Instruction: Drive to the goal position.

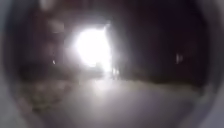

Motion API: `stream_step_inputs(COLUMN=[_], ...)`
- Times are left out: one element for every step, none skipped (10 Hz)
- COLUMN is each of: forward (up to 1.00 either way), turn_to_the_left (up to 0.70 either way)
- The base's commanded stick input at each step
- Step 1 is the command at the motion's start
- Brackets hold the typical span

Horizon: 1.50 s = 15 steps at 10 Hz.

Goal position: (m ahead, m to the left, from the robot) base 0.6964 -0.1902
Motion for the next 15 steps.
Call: stream_step_inputs(forward=[1.0,1.0,1.0,1.0,1.0,1.0,1.0,1.0,1.0,1.0,1.0,1.0,1.0,1.0,1.0], turn_to_the_left=[0.0,0.0,0.0,0.0,0.0,0.0,0.0,0.0,0.0,0.0,0.0,0.0,0.0,0.0,0.0])
